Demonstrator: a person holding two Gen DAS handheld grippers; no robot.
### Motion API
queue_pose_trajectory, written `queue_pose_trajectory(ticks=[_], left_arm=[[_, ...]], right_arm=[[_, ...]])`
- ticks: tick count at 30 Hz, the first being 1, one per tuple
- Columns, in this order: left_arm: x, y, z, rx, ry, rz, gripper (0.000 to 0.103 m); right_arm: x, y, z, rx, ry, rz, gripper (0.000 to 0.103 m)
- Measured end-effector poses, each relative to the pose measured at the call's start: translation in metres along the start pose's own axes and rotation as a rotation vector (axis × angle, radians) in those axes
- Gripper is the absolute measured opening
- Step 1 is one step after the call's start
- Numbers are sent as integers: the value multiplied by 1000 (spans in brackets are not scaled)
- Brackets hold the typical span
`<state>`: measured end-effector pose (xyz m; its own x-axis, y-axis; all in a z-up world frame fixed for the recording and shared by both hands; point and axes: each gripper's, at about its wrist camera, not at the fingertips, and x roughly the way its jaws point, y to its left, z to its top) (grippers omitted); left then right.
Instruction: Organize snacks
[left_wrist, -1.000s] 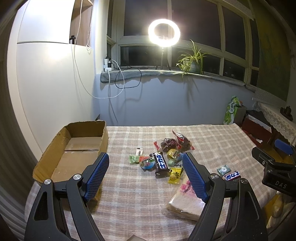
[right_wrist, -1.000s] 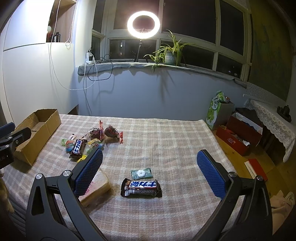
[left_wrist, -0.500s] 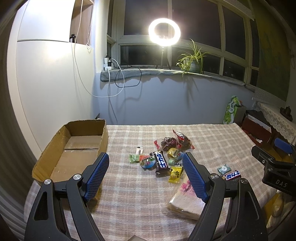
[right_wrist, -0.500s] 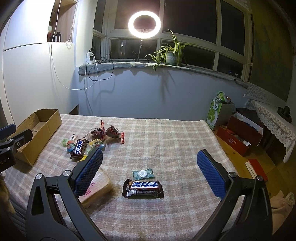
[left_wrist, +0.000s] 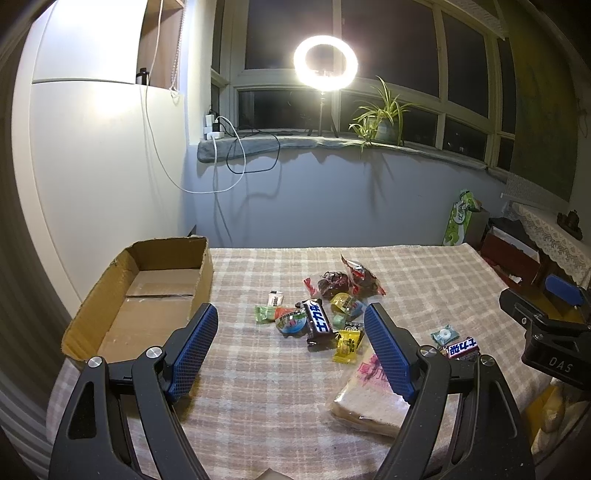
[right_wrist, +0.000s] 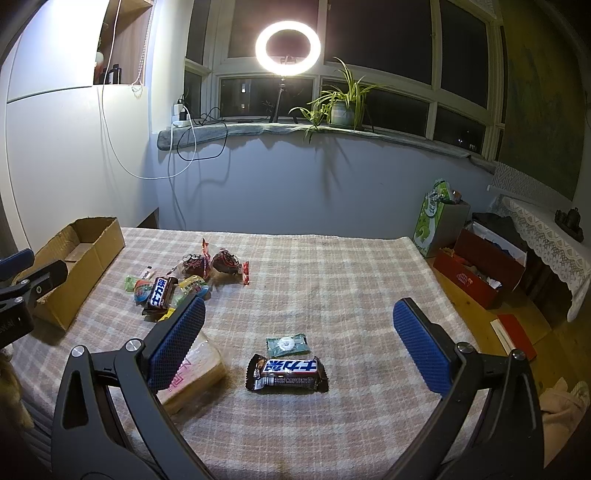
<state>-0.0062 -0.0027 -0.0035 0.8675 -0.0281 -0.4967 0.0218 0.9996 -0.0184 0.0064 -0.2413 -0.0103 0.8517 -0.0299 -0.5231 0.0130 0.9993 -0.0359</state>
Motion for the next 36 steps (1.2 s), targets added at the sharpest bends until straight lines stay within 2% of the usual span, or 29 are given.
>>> queue_pose_trajectory(ticks=[19,29,32,35,36], left_arm=[[-1,-2,0,1,5,-7,82],[6,-4,1,14,25,-36,82],[10,-1,0,18,54,-70,82],[18,3,-3,13,107,-150,79],[23,5,-4,4,139,-183,75]], right_arm=[[2,2,-3,2,6,4,103],[5,5,-5,0,17,4,103],[5,5,-6,4,25,12,103],[8,4,-10,10,52,43,103],[9,3,-12,15,66,59,103]])
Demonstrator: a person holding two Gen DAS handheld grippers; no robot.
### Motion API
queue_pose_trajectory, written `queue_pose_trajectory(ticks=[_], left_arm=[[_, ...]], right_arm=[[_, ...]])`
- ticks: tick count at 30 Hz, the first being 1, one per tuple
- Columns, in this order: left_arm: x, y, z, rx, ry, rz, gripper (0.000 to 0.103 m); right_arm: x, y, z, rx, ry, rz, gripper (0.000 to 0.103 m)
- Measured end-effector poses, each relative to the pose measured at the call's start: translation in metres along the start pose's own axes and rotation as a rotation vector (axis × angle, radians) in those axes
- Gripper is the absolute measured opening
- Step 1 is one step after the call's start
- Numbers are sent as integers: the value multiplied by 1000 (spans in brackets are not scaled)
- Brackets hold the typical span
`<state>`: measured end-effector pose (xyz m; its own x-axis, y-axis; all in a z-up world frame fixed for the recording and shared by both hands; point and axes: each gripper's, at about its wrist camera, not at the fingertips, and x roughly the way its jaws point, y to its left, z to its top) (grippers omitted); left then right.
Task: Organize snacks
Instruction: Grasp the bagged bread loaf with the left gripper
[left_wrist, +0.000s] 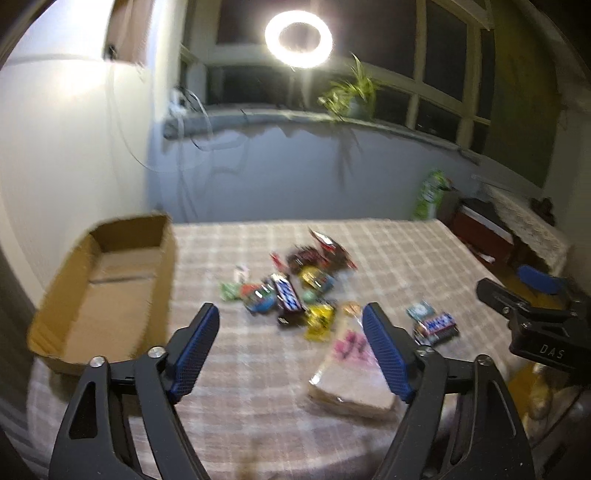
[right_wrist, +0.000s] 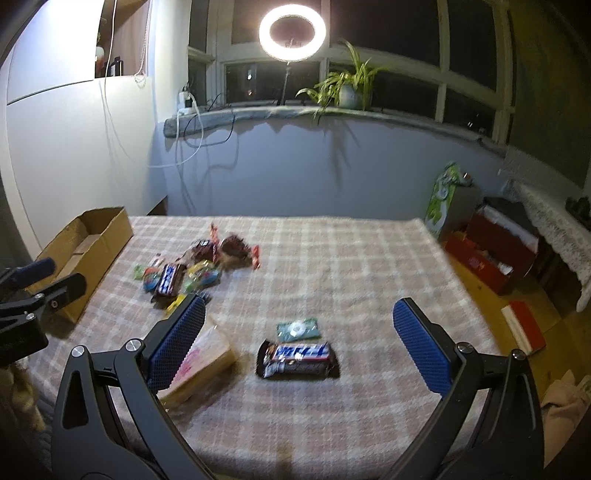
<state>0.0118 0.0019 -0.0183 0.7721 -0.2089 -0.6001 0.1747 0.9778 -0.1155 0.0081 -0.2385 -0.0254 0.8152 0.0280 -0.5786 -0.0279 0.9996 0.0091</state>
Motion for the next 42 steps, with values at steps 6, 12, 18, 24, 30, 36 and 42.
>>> queue_pose_trajectory(ticks=[6,12,18,24,30,36,42], left_arm=[[24,15,-5,-91,161,-226,50],[52,13,-16,-112,293,-345,41],[71,11,-22,-99,349,-353,41],[85,16,-25,-127,392,-368,41],[95,15,-27,-124,427,-388,41],[95,11,-29,-105,435,-397,41],[92,3,-28,-89,429,-394,41]], right_arm=[[15,-2,-19,63,138,181,89],[42,7,-30,164,303,393,88],[73,7,-45,277,431,482,76],[92,7,-53,363,508,537,64],[106,7,-57,426,546,576,52],[113,7,-55,436,562,591,46],[112,10,-50,405,561,578,43]])
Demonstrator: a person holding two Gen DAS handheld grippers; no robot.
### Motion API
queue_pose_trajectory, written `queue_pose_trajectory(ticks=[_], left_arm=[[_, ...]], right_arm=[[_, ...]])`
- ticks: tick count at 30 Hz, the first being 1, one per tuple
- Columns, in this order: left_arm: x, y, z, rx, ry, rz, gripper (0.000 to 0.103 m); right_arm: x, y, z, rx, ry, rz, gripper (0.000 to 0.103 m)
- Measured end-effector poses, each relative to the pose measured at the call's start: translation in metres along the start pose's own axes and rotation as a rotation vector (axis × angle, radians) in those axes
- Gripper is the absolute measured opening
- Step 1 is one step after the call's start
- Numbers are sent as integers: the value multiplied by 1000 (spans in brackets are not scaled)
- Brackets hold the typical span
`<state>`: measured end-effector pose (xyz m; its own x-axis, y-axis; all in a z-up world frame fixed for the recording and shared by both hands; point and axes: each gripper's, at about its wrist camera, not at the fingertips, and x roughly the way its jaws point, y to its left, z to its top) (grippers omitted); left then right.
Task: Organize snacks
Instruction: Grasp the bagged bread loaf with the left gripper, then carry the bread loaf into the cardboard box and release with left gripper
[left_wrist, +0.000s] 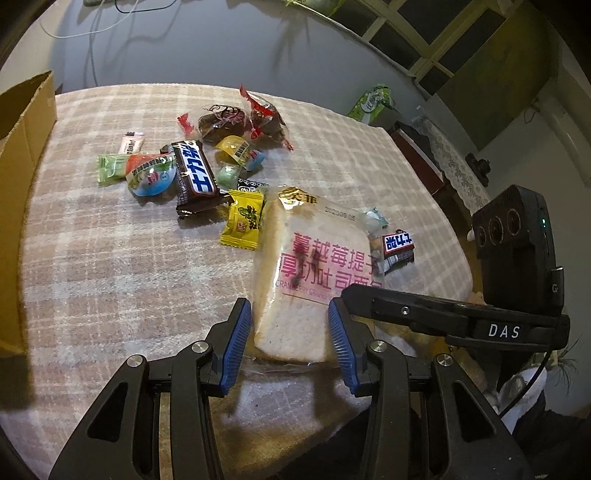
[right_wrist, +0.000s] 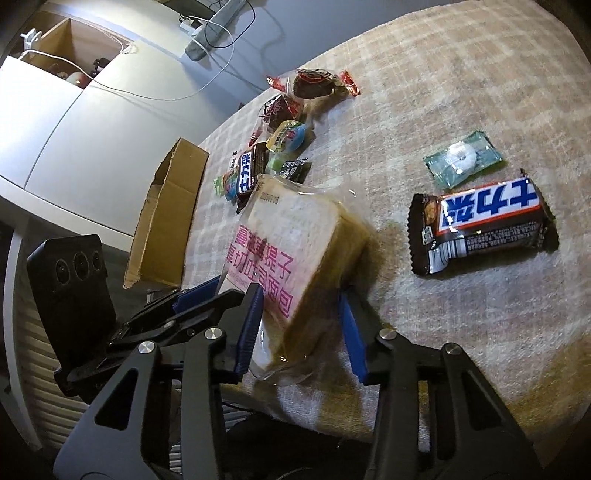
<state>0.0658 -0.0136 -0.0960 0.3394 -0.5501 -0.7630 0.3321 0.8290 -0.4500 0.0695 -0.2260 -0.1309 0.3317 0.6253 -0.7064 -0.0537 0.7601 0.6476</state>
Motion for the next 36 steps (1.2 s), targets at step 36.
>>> queue_pose_trajectory(ticks=[36], left_arm=[[-159,87,4,-113,-346,221,41]], right_arm=[[63,193,50,-383,51,118,42]])
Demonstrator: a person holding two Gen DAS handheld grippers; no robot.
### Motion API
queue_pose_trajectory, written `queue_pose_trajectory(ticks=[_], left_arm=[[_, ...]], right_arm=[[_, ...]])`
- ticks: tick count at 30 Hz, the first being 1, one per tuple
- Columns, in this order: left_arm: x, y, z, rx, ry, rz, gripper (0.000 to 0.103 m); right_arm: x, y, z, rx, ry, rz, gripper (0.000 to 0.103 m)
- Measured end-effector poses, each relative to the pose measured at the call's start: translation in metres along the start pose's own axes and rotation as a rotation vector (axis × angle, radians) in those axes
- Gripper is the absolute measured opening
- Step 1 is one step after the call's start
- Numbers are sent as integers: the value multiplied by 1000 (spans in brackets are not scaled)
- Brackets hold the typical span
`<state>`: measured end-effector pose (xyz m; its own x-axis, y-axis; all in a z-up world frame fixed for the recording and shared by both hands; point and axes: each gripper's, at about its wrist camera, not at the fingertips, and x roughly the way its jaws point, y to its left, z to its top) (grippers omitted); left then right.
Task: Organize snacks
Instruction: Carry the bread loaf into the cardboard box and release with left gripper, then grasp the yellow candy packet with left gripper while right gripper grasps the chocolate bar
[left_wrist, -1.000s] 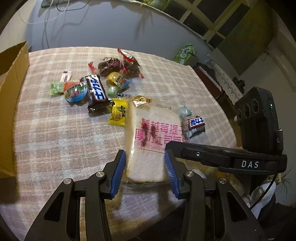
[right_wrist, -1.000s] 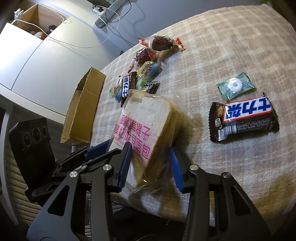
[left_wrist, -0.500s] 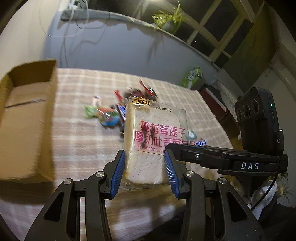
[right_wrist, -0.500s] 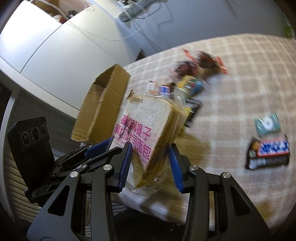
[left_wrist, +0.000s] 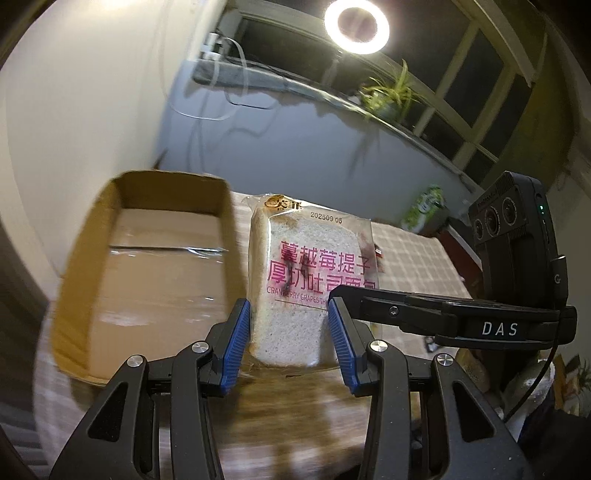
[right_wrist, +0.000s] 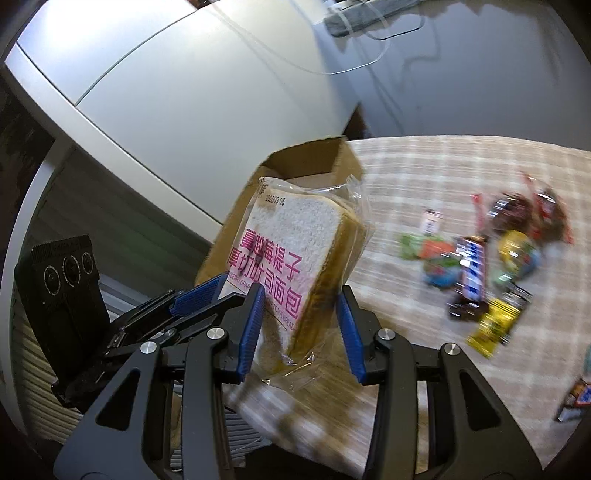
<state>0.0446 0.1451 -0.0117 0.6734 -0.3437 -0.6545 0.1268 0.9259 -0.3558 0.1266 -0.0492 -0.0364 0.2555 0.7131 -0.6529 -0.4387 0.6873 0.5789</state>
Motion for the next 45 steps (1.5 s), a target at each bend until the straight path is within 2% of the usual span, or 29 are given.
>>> queue_pose_trajectory(ticks=[13,22,26,28,32,38,39,41,43,45], left_arm=[[-10,63,4,-87,-9,123,41],[0,81,2,-110,14,187,40],[7,78,2,-79,26,238,40],[6,74,2,-54,18,285,40],[-1,71,2,-41,-4,310,40],[-11,52,2,2,-37,326,41],[-11,48,2,12,-40,328,44],[-11,37,1,35,-43,320,45],[-10,26,-1,51,-50,313,52],[-9,13,-2,75,-61,301,57]], right_arm=[[80,34,27,-51,80,66,42],[116,39,35,-67,121,59,42],[126,39,39,-90,132,30,42],[125,39,41,-99,126,9,43],[115,38,42,-122,92,-30,60],[93,38,40,-145,50,-51,62],[87,38,38,-154,42,-58,62],[76,36,36,-169,20,-71,72],[61,31,30,-175,1,-81,76],[39,22,23,-176,-19,-100,76]])
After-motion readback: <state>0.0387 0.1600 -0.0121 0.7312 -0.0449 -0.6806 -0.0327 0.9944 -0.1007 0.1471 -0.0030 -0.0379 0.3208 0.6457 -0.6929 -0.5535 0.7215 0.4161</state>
